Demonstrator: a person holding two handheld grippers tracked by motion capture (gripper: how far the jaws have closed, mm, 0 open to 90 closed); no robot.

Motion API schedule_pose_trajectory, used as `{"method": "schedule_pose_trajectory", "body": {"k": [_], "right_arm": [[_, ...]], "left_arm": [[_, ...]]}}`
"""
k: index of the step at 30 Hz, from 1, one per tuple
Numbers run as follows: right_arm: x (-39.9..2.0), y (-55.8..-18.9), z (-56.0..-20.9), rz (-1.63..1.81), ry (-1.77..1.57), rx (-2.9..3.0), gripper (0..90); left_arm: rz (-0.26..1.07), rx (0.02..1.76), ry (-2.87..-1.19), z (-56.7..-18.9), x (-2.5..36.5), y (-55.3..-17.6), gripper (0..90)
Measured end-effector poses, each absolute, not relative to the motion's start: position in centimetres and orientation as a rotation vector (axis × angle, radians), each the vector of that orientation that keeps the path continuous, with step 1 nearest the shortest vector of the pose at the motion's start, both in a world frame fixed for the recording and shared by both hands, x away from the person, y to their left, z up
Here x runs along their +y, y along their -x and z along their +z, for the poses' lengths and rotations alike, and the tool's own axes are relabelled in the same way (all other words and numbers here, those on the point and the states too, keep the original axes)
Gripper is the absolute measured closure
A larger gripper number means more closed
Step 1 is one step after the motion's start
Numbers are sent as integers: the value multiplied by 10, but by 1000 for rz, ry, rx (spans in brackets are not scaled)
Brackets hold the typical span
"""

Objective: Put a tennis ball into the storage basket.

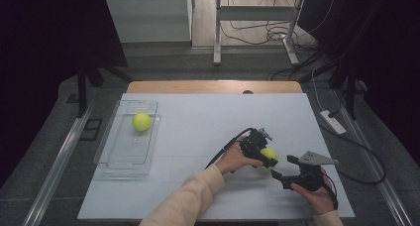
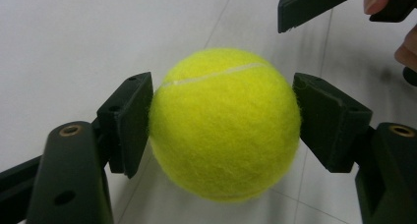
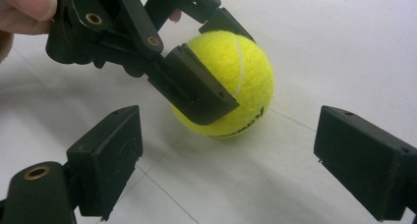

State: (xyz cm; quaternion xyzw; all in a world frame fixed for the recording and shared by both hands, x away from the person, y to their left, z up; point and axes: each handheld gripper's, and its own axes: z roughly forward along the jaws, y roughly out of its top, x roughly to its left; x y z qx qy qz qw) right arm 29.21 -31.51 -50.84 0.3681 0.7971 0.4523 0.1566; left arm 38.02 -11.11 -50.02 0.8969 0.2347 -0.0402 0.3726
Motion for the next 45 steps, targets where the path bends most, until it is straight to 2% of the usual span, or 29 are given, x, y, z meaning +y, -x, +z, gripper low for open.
{"method": "schedule_pose_trajectory", "body": {"k": [18, 45], "right_arm": [[-316, -292, -508, 1293, -1057, 2276, 108], [-316, -293, -509, 1293, -1063, 2270, 109]], "left_arm": [[-71, 612, -2213, -488, -94, -376, 278], [59, 652, -2122, -471, -36, -360, 278]]}}
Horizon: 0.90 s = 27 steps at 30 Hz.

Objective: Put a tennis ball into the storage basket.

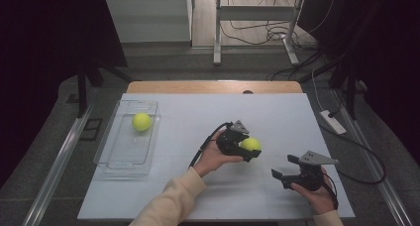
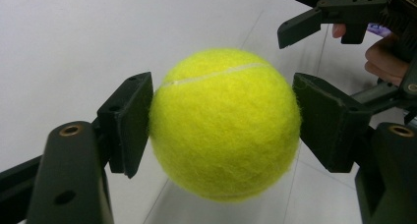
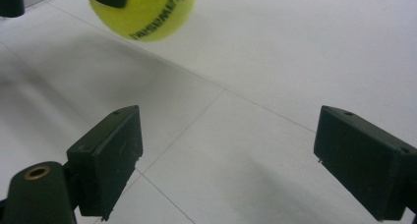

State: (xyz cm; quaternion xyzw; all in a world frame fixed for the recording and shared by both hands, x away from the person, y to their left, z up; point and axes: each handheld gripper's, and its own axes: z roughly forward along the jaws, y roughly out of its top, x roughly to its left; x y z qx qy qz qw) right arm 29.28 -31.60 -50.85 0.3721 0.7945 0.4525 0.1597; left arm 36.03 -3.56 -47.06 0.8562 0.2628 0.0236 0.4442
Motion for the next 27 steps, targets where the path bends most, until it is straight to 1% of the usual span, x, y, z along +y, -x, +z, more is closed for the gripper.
{"method": "schedule_pose_trajectory", "body": {"k": [8, 27], "right_arm": [[-315, -293, -509, 1292, -1066, 2271, 109], [-315, -293, -509, 1288, -1067, 2270, 110]], "left_arm": [[79, 674, -2101, -468, -22, -360, 278], [95, 663, -2075, -461, -12, -355, 277]]}}
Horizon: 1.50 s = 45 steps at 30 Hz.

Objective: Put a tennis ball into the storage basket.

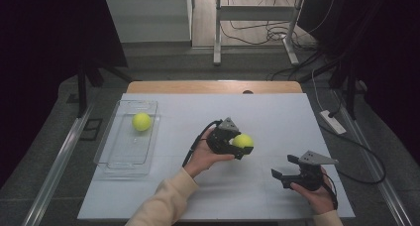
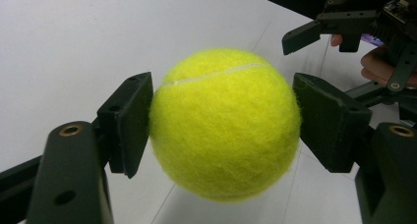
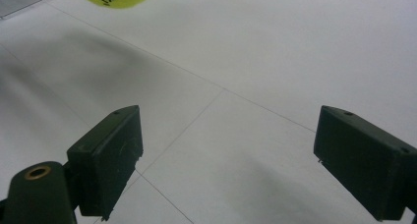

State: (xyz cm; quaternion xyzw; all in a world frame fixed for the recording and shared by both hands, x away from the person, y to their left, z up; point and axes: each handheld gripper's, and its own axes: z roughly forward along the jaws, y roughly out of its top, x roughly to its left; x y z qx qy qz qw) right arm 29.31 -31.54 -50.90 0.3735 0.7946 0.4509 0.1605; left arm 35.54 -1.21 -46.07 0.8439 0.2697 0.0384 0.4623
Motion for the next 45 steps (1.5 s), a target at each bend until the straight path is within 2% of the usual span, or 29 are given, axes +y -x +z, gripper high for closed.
{"method": "schedule_pose_trajectory", "body": {"k": [45], "right_arm": [[-316, -293, -509, 1278, -1077, 2263, 110]], "left_arm": [[200, 727, -1981, -446, 47, -341, 277]]}}
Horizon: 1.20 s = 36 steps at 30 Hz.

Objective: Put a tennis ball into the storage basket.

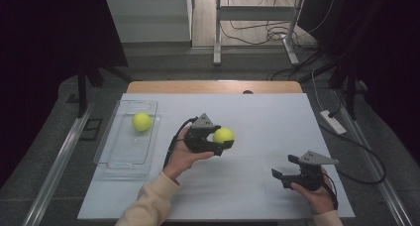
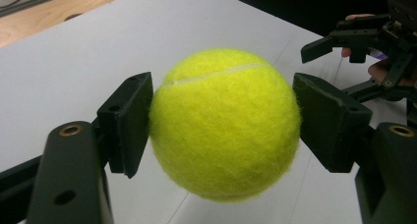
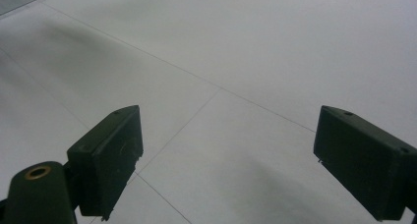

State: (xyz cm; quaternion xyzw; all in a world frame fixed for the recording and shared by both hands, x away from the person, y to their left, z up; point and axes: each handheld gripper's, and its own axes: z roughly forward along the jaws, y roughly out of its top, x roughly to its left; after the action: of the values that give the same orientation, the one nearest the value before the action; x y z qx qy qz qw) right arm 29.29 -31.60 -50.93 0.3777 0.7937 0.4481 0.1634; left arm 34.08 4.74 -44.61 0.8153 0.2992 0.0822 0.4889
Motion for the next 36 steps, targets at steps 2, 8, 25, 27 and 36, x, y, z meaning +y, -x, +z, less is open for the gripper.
{"method": "schedule_pose_trajectory", "body": {"k": [2, 8, 25, 27, 36], "right_arm": [[-316, -293, -509, 1277, -1078, 2263, 110], [-316, -293, -509, 1278, -1077, 2259, 111], [-315, -292, -507, 1282, -1077, 2243, 112], [-315, -292, -507, 1281, -1078, 2243, 112], [-313, -292, -507, 1280, -1077, 2247, 113]], "left_arm": [[205, 730, -1978, -445, 50, -340, 277], [224, 739, -1972, -444, 57, -338, 277], [256, 779, -1942, -441, 82, -335, 277], [260, 784, -1937, -441, 86, -335, 277], [276, 793, -1925, -439, 94, -334, 277]]}}
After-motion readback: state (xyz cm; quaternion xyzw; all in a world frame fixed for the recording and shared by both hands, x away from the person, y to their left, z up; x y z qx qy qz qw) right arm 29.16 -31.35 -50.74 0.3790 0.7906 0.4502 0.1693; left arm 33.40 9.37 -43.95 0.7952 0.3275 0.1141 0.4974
